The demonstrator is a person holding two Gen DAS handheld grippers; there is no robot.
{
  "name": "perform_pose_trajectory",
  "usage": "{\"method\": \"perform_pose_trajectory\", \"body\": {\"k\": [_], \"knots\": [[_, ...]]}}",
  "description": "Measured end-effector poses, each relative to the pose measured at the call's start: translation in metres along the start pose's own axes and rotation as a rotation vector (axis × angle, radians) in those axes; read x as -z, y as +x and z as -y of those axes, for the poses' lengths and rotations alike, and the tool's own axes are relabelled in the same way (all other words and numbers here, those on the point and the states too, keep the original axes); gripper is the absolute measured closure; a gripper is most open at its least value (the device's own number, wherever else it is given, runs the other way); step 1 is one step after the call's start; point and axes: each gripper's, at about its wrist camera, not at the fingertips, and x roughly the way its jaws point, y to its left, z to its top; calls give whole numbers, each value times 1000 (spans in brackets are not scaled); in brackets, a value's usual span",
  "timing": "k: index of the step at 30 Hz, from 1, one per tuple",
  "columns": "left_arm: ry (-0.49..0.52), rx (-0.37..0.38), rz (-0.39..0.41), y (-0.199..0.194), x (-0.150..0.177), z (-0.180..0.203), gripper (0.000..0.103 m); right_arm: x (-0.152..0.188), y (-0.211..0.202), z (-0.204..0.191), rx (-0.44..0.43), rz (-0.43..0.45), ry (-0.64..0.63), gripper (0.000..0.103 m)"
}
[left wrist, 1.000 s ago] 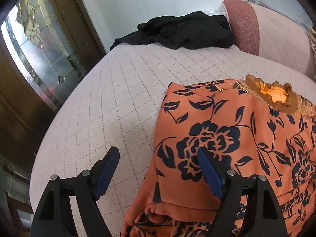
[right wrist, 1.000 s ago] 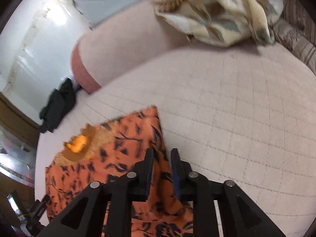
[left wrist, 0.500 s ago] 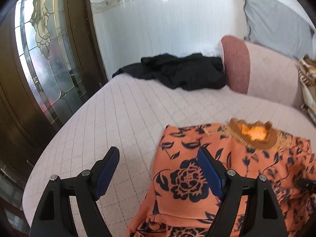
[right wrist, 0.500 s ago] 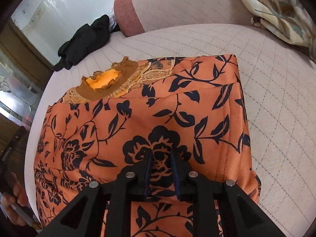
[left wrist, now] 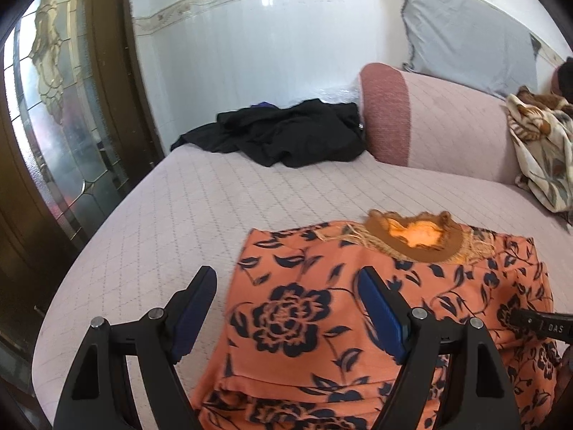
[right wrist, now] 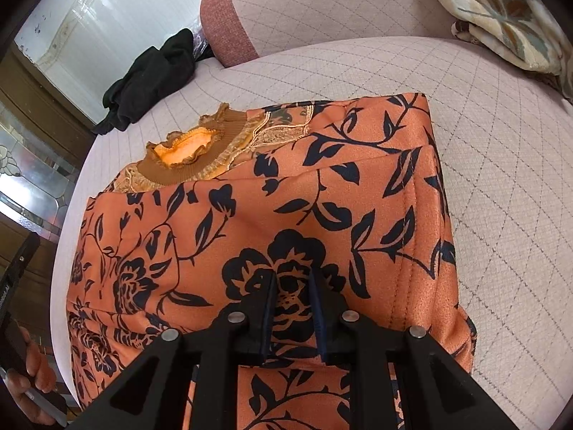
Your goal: Fold small clothes
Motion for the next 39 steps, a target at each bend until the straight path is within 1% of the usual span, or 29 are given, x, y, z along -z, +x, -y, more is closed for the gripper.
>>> {"method": "perform_pose_trajectory", "body": {"k": [4, 10, 20, 27, 29, 31, 33, 35, 37, 38, 39], "knots": [[31, 20, -9, 0, 4, 15, 21, 2, 0, -1, 0, 1, 2, 81], [55, 41, -8, -3, 7, 27, 21, 2, 1, 0, -8, 1, 10, 81], [70, 48, -10, -4, 9, 33, 21, 1, 1, 0, -10, 2, 18, 81], [87, 35, -22, 2, 9, 31, 21, 2, 1, 1, -14, 1, 21, 81], [95, 12, -48, 10, 10, 28, 21, 1, 0, 2, -26, -2, 30, 81], [79, -11, -95, 22, 9, 18, 21, -1, -6, 6, -58, 8, 54, 81], [60, -27, -149, 35, 10, 8, 21, -4, -15, 11, -97, 54, 72, 81], [55, -58, -217, 54, 14, 0, 21, -5, -20, 13, -119, 81, 81, 81], [54, -60, -276, 69, 21, -2, 21, -5, -14, 12, -143, 64, 84, 81], [68, -45, -337, 80, 27, -2, 21, -4, -7, 12, -132, 37, 83, 81], [75, -37, -371, 86, 31, -1, 21, -2, 4, 10, -90, -13, 75, 81]]}}
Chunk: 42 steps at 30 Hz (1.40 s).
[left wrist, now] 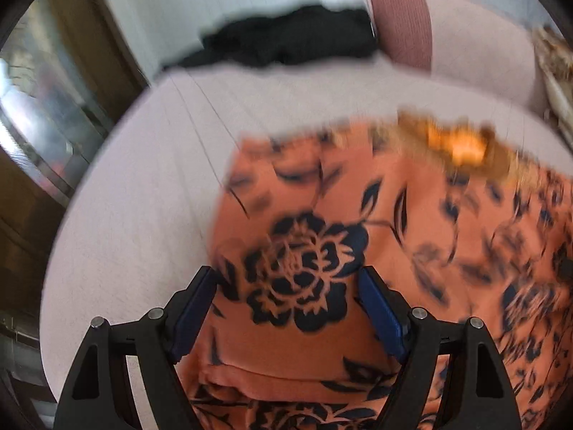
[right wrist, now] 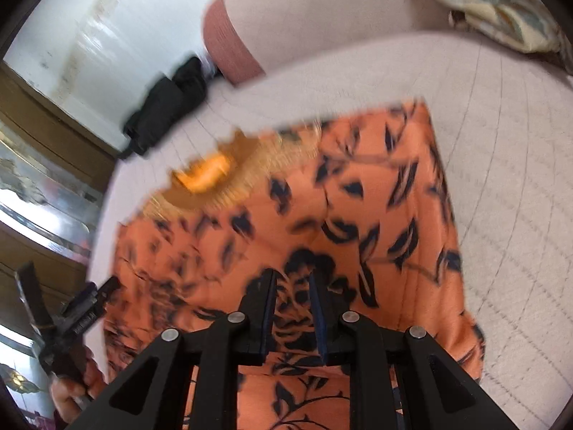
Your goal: Fold small clothes
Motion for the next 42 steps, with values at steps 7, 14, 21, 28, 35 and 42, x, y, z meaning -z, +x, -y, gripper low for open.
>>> {"method": "perform_pose_trajectory", "body": {"k": [7, 14, 21, 28, 35, 42], "knots": [[-92, -14, 55, -11, -7, -23, 20, -22, -31, 16, 16, 145, 38, 81], [-116, -27, 32, -8, -5, -32, 20, -32, -22, 60, -25, 124, 209, 79], [-56, -70, -12, -2, 16, -35, 19, -1, -34, 9, -148, 47, 68, 80], [-95, -25, 85, -45, 53, -66, 19, 30, -29, -9, -74, -3, 36, 79], [-160, 15, 58, -78, 145, -124, 19, 88, -128, 35, -81, 253, 85, 13], [-177, 108, -13, -108, 234, -139, 19, 162, -169, 104, -66, 234, 220, 14]]}}
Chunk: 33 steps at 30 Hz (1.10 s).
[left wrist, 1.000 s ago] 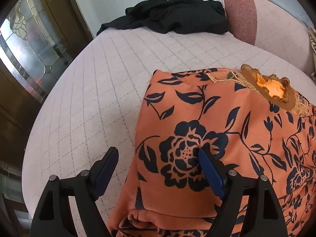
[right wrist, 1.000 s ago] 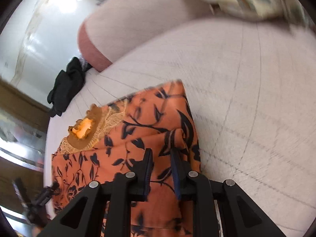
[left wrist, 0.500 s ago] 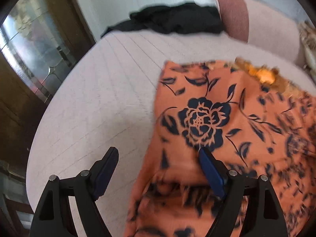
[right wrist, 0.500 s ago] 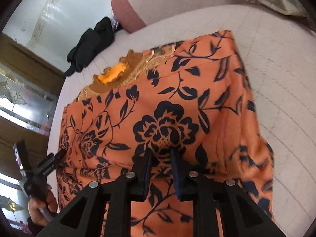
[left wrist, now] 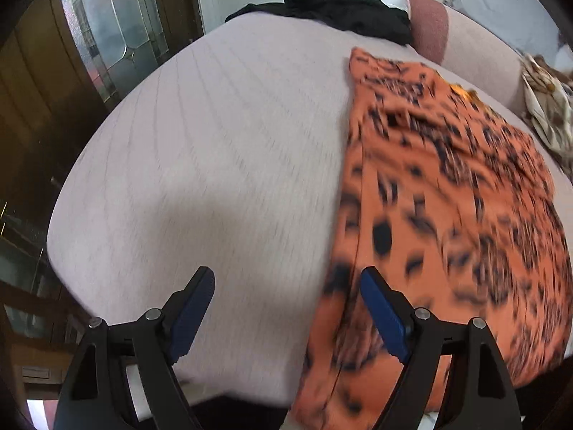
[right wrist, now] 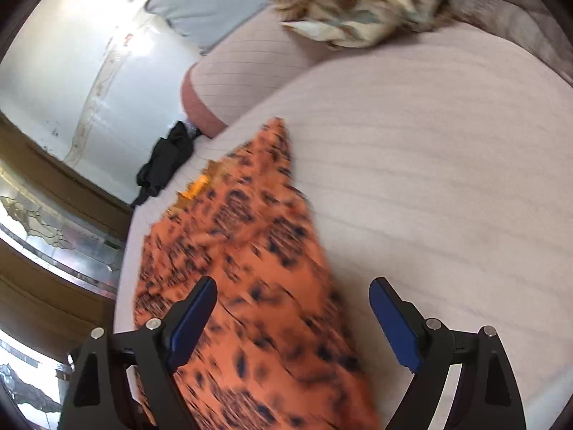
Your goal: Fold small clothes
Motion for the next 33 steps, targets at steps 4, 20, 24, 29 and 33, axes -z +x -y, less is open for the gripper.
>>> {"method": "perform_pose_trajectory", "body": {"k": [4, 20, 24, 29, 33], "knots": [[-28, 28, -68, -4, 32, -17, 19, 31, -18, 31, 14, -38, 17, 14], [35, 223, -109, -6, 58, 4, 80, 96, -9, 36, 109, -197, -24, 26], [46, 257, -104, -5, 56, 14, 64, 109, -1, 13, 211, -205, -155, 53], [102, 231, -107, -1, 50, 21, 95, 119, 8, -15, 301, -254, -321, 95], [103, 280, -131, -1, 39, 17, 96, 104, -2, -28, 193, -289, -305, 96]]}}
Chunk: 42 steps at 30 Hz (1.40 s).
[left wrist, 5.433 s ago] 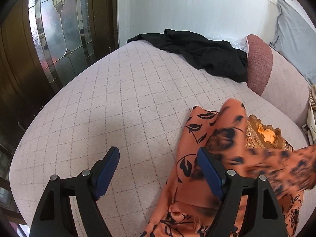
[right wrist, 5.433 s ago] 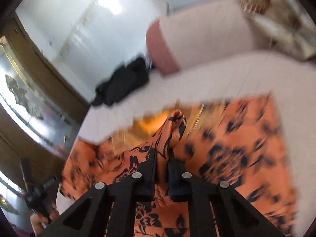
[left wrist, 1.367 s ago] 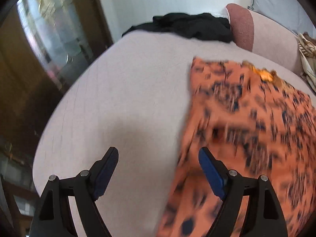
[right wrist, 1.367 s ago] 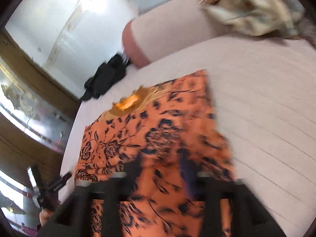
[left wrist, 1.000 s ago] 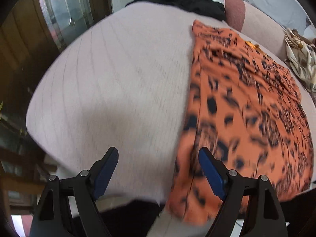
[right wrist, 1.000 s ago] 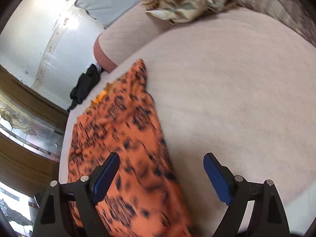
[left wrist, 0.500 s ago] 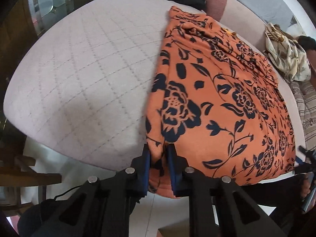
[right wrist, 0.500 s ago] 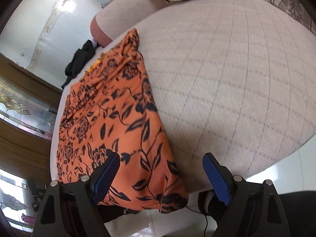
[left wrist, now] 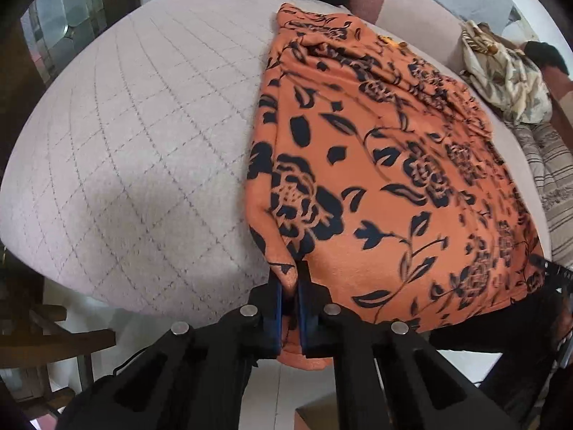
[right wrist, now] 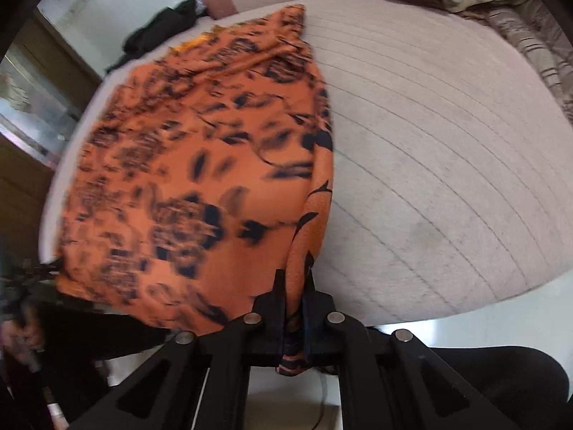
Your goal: Fold small clothes
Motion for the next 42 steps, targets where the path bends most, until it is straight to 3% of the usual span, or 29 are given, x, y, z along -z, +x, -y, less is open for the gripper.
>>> {"method": "perform_pose_trajectory", "body": {"k": [3, 7, 13, 17, 20, 22, 24, 25, 27, 30, 32, 33, 34, 35, 36, 37, 39, 42], "knots": [[1, 124, 23, -23, -18, -2, 96, -20, -21, 4, -113, 29, 42, 96], [22, 209, 76, -59, -57, -2, 96, -57, -53, 7, -254, 109, 89, 96], [20, 246, 127, -77, -169, -3, 96, -147, -72, 3, -375, 227, 147, 97], [-17, 210, 105, -30, -270, 1, 96, -232, -49, 16, -388, 297, 222, 97], [-86, 176, 67, 35, -324, -9, 93, -293, -10, 34, -363, 330, 324, 97], [-140, 136, 36, 76, -338, -18, 92, -326, 34, 47, -353, 310, 393, 93], [-198, 112, -10, 115, -338, -28, 92, -343, 86, 62, -337, 251, 471, 92], [-223, 137, 12, 124, -334, -32, 92, -344, 104, 69, -332, 232, 503, 92], [-246, 179, 95, 117, -326, -38, 92, -338, 132, 87, -344, 237, 588, 91], [-257, 259, 265, 83, -314, -42, 92, -319, 129, 101, -398, 338, 619, 82], [-250, 270, 367, 59, -307, -36, 86, -312, 112, 93, -372, 422, 557, 82], [-262, 227, 401, 51, -306, -34, 70, -313, 102, 83, -343, 450, 514, 82], [-290, 140, 444, 37, -299, -29, 61, -315, 94, 74, -329, 466, 480, 82], [-309, 98, 476, 28, -292, -24, 47, -317, 84, 61, -321, 484, 439, 82], [-331, 92, 525, 14, -281, -18, 37, -317, 73, 38, -305, 501, 367, 82], [-349, 106, 554, 5, -269, -13, 35, -317, 68, 19, -287, 495, 302, 82], [-364, 86, 562, -2, -248, 4, 33, -316, 74, -34, -232, 397, 132, 82], [-354, 6, 507, 2, -215, 25, 31, -316, 110, -81, -123, 219, 33, 82]]}}
